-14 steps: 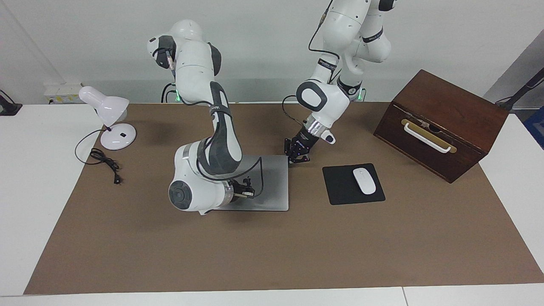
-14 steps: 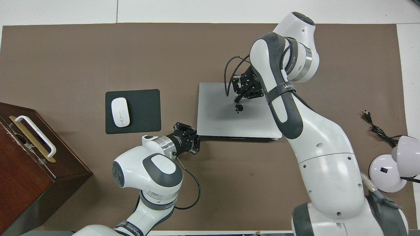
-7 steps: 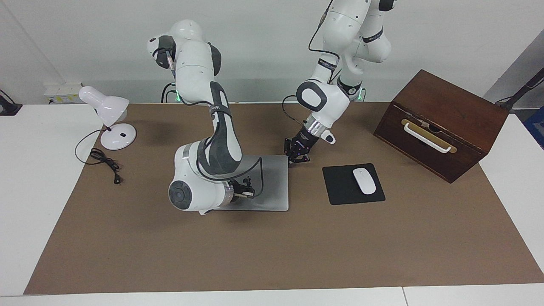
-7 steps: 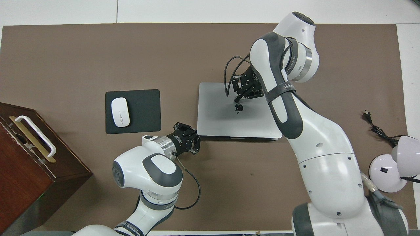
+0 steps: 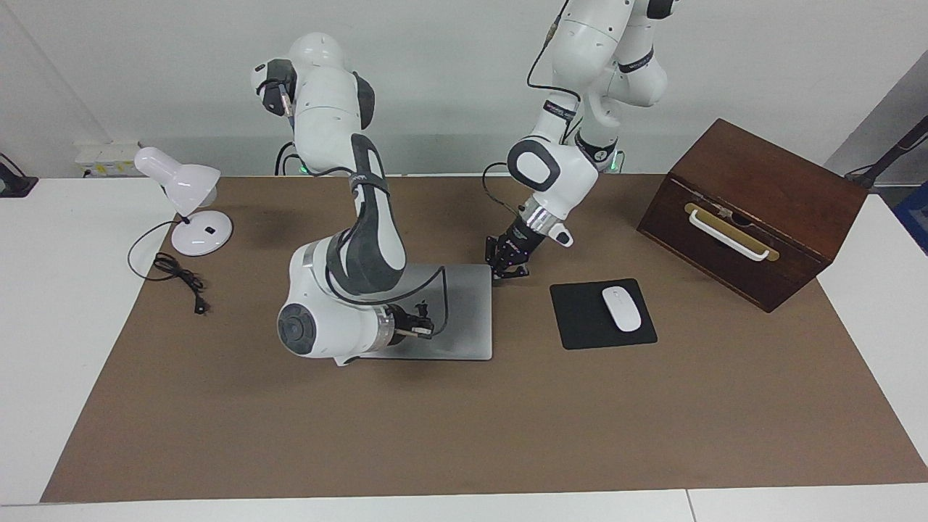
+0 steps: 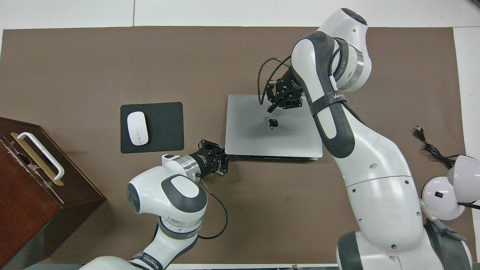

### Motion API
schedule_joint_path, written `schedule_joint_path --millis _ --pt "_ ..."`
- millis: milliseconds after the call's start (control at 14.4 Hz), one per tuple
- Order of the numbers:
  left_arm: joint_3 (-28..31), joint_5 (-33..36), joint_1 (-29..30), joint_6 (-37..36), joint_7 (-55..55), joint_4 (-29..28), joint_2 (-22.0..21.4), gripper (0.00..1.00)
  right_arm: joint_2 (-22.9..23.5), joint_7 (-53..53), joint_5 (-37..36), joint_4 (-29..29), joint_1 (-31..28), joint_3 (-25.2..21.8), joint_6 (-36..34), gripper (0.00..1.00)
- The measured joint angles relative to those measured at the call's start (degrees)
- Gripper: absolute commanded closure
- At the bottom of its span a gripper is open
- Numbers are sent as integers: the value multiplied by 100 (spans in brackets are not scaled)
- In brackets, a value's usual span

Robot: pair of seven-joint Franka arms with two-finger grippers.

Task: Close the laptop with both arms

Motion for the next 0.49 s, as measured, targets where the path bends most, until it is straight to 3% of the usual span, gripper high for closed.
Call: schedule_joint_path --millis 278,487 --pt "-1 -10 125 -157 0 -22 -13 100 -295 1 -83 37 -217 -8 -374 100" --pt "22 -10 357 -161 30 -99 1 100 -712 -80 -599 82 -466 -11 -583 100"
